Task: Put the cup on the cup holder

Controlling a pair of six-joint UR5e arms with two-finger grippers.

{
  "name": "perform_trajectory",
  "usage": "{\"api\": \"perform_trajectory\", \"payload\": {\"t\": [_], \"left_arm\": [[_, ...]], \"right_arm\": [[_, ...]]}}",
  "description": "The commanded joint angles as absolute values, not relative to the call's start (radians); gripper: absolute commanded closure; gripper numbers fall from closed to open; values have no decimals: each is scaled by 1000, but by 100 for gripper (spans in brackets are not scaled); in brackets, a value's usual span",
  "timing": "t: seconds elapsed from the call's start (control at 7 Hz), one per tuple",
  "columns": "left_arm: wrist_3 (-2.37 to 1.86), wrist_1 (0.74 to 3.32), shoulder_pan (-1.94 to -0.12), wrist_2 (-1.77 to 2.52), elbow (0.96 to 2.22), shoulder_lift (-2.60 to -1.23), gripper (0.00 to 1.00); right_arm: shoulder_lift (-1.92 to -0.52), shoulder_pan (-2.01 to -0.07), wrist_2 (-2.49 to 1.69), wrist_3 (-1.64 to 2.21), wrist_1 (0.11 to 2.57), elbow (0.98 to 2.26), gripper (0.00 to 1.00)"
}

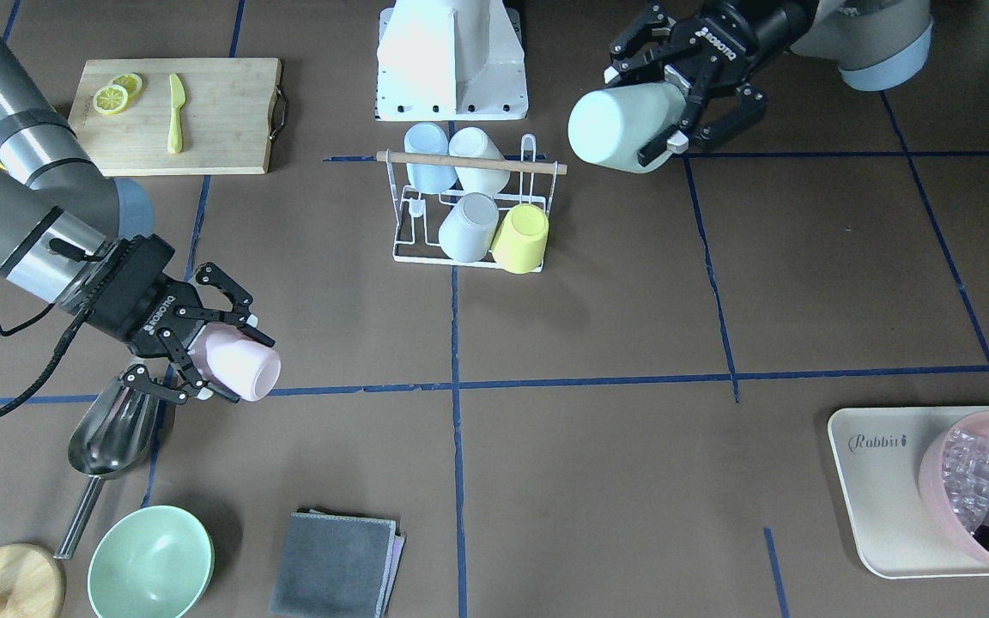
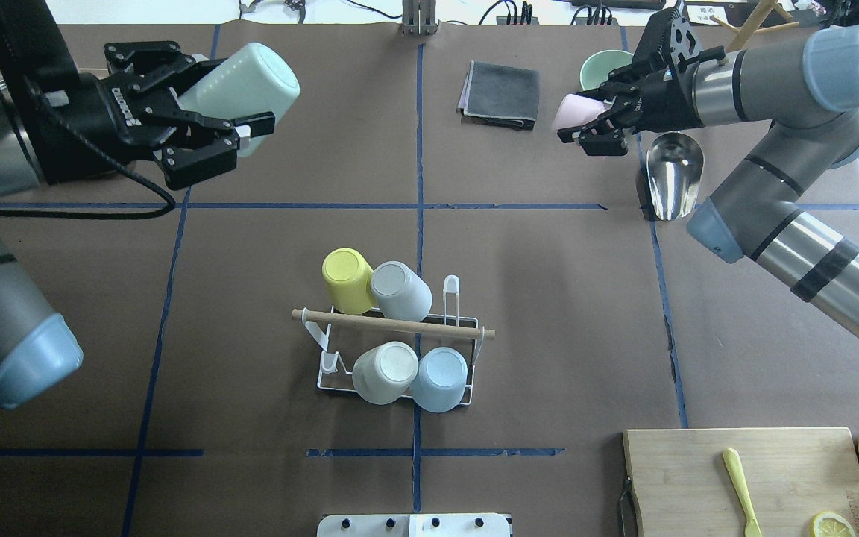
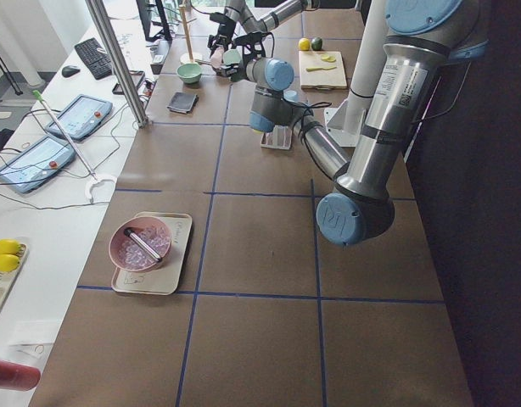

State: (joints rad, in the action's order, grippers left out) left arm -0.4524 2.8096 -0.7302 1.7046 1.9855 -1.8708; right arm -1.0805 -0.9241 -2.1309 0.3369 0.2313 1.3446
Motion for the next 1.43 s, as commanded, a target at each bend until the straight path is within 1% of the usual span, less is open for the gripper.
{"api": "perform_trajectory", "payload": {"t": [0.0, 0.14, 0.43, 0.57, 0.86, 1.0, 1.29], "left_arm": [[-453, 2992, -532, 1483, 1988, -1820, 92], [-442, 3085, -440, 1406, 1965, -1793, 92], [-338, 3335, -306, 1326, 1852, -1776, 92], [-246, 3443, -254, 1304, 1798, -1775, 92], [-140, 3657, -233, 1302, 1604, -1795, 91], [-127, 3681, -232, 1302, 1574, -1807, 91], [-126, 3686, -229, 1304, 1574, -1818, 91]], "right_arm": [[-1049, -840, -1989, 553, 29, 1347, 100], [-1046, -825, -1971, 578, -39, 1348, 100], [-1046, -763, -1868, 656, -215, 1348, 100], [-1020, -737, -1852, 658, -257, 1345, 100], [-997, -721, -1845, 658, -366, 1345, 100], [-999, -701, -1848, 654, -420, 1345, 100], [-982, -652, -1855, 541, -426, 1295, 100]]}}
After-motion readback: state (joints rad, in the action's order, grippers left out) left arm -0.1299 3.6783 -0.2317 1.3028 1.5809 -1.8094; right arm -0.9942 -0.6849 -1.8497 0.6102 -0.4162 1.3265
